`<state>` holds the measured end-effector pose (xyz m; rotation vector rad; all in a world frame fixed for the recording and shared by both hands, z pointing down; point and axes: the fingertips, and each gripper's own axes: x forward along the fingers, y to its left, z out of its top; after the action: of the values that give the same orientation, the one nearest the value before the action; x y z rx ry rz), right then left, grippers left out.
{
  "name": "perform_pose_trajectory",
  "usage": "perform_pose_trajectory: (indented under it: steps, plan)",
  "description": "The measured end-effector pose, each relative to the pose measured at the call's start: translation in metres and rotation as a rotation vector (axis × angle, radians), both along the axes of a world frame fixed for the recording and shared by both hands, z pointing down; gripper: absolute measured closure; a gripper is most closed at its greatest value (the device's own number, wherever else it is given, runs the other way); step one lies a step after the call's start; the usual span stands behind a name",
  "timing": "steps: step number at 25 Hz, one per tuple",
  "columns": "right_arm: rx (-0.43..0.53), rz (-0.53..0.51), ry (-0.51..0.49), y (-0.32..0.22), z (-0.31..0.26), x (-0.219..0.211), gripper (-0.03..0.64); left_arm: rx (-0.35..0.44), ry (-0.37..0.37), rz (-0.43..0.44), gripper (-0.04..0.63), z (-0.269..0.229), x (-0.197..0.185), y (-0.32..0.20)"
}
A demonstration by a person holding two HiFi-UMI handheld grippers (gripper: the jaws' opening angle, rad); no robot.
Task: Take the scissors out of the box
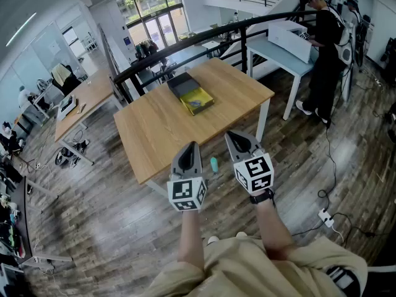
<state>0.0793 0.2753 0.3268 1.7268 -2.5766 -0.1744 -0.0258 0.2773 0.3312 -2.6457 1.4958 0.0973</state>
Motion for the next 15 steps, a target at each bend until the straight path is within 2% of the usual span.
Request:
perform_pose_trajectory:
  steps: [5, 10, 15]
  plan:
    - [-0.012, 0.000, -0.022, 0.011, 0.004, 0.009, 0.603, -0.008, -0.016, -0.019, 0.583, 0.004, 0.009, 0.009]
    - [-0.004, -0.040, -0.079, 0.017, 0.001, 0.019, 0.603, -0.020, 0.015, -0.030, 0.583, 0.004, 0.020, 0.009]
    - [0.000, -0.042, -0.104, 0.021, 0.004, 0.040, 0.603, -0.018, -0.003, 0.022, 0.583, 0.009, 0.050, 0.019]
